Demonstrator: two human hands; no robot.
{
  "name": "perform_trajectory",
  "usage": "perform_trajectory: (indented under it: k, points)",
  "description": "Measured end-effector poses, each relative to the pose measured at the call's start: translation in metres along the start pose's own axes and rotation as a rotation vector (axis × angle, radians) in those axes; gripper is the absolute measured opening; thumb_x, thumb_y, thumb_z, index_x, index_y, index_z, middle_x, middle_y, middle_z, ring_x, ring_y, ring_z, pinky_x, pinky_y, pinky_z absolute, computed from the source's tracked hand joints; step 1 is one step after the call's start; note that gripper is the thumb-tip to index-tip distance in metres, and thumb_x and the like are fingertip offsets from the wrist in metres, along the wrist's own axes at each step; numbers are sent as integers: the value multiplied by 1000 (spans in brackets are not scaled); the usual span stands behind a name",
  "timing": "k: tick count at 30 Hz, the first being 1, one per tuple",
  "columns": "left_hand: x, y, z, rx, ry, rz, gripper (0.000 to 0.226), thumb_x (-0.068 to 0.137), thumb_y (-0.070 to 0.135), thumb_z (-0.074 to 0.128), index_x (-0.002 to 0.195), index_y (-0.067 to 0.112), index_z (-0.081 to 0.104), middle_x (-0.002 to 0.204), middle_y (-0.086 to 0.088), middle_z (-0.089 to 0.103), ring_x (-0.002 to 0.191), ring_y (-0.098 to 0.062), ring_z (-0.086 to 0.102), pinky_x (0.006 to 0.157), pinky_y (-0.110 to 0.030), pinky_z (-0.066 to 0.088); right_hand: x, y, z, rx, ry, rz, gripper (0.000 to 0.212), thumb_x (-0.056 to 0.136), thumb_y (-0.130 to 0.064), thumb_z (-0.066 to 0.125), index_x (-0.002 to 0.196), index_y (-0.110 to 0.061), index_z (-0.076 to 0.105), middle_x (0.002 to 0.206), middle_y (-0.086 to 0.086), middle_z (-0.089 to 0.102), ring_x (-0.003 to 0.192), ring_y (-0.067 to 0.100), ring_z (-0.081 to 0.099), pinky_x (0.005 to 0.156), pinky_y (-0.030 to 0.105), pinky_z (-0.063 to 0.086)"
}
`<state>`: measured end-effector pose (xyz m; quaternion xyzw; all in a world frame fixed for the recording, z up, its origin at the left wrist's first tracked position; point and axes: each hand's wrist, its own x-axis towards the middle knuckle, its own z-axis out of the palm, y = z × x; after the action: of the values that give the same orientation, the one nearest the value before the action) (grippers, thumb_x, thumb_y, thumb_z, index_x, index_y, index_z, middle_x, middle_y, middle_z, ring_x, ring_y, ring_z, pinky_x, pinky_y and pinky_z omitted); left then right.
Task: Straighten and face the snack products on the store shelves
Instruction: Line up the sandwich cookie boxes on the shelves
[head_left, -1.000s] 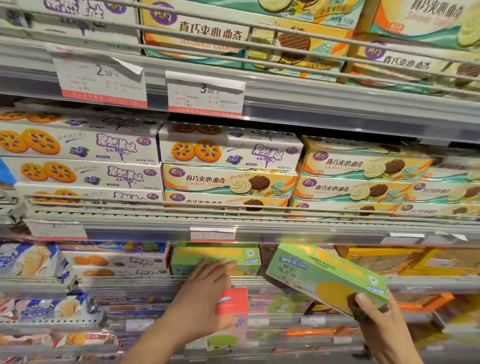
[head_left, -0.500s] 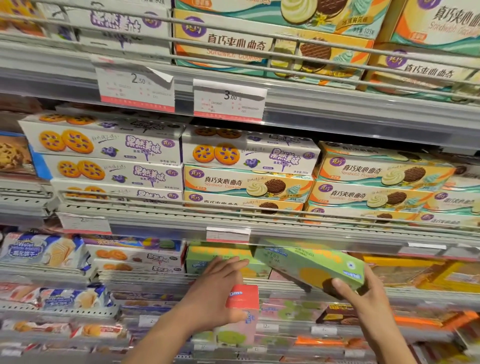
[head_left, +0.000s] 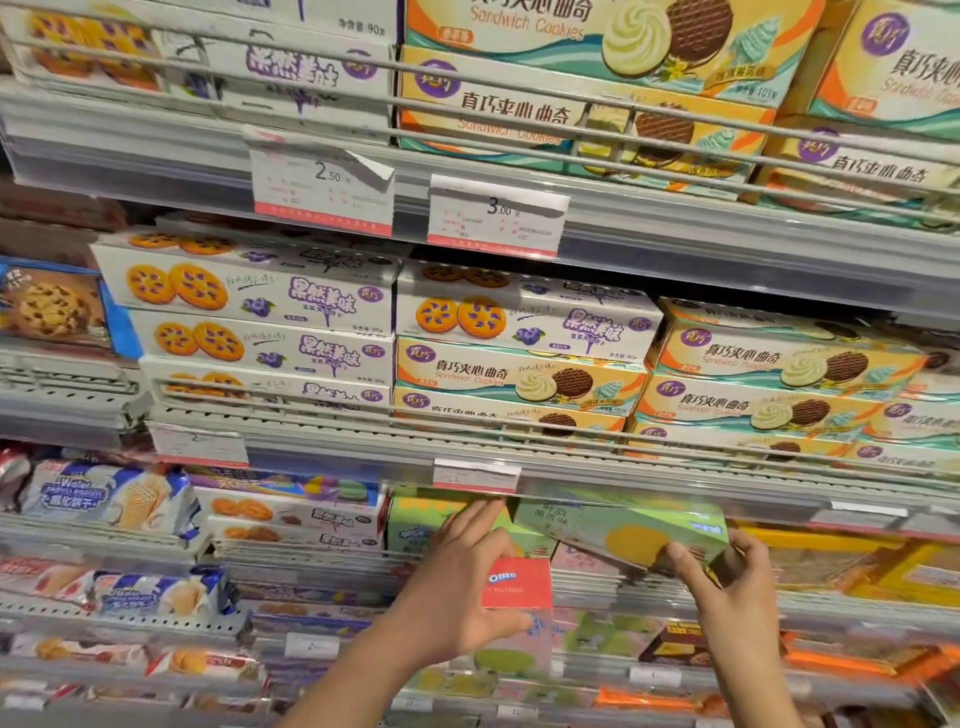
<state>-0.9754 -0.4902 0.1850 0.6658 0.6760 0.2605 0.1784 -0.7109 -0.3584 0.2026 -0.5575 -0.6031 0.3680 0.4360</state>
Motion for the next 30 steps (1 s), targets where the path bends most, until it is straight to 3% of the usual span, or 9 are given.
perform_trajectory:
  k: [4, 10, 14, 16, 18, 22, 26, 28, 30]
  points:
    - [4, 12, -1, -178, 9, -22, 51, 71, 66, 75, 105, 40, 47, 169, 12, 10, 153, 2, -5, 123, -37, 18, -2, 4, 2, 22, 30, 17, 65, 70, -61, 80, 119, -28, 53, 121, 4, 65, 116, 27, 60, 98, 52, 48]
    - [3, 21, 6, -225, -1, 26, 48, 72, 59, 78, 99, 33, 48, 164, 29, -1, 151, 9, 1, 106, -36, 43, -5, 8, -5, 94, 90, 64, 43, 84, -40, 78, 115, -22, 54, 111, 8, 65, 104, 27, 58, 89, 41, 41]
    - [-5, 21, 6, -232, 2, 65, 46, 75, 59, 77, 99, 31, 50, 162, 32, -9, 127, 37, 8, 97, -31, 47, -5, 16, -3, 171, 41, 84, 50, 84, -47, 77, 123, -19, 63, 117, -1, 67, 115, 24, 62, 101, 46, 48]
    - [-8, 18, 5, -237, 17, 46, 48, 74, 62, 77, 100, 32, 50, 163, 32, -10, 131, 33, 11, 96, -31, 48, -6, 15, 1, 170, -21, 80, 54, 83, -55, 76, 128, -28, 63, 126, -5, 67, 119, 20, 62, 105, 52, 49]
    - [-12, 13, 3, -233, 24, 1, 49, 73, 66, 76, 101, 35, 49, 162, 34, -11, 137, 22, 24, 93, -30, 49, -9, 11, 9, 182, -47, 50, 40, 88, -44, 75, 125, -33, 60, 125, -10, 65, 119, 18, 60, 106, 51, 47]
    - [-20, -3, -4, -288, 54, -126, 51, 71, 64, 78, 103, 39, 47, 159, 38, -9, 141, 6, 36, 96, -28, 48, -12, 5, 30, 217, -123, 36, 39, 94, -26, 71, 130, -24, 56, 126, -5, 62, 121, 19, 59, 106, 51, 46]
    - [-33, -20, -16, -389, 125, -210, 49, 70, 58, 82, 104, 42, 51, 160, 38, 3, 135, 7, 42, 80, -17, 52, -12, 3, 48, 303, -203, 81, 25, 93, -18, 71, 117, -25, 64, 115, 1, 68, 116, 25, 64, 103, 53, 51]
    - [-39, -26, -23, -414, 144, -231, 48, 68, 56, 82, 104, 54, 50, 163, 31, 14, 130, 9, 45, 77, -15, 51, -17, -2, 58, 340, -237, 78, 33, 86, -32, 78, 115, -25, 65, 114, 2, 69, 116, 25, 65, 99, 49, 54]
    - [-46, -32, -27, -379, 157, -258, 47, 68, 59, 82, 101, 58, 48, 161, 34, 14, 125, 13, 48, 83, -18, 46, -21, -2, 67, 362, -268, 90, 54, 72, -53, 84, 116, -27, 66, 111, -1, 71, 114, 21, 66, 95, 45, 55]
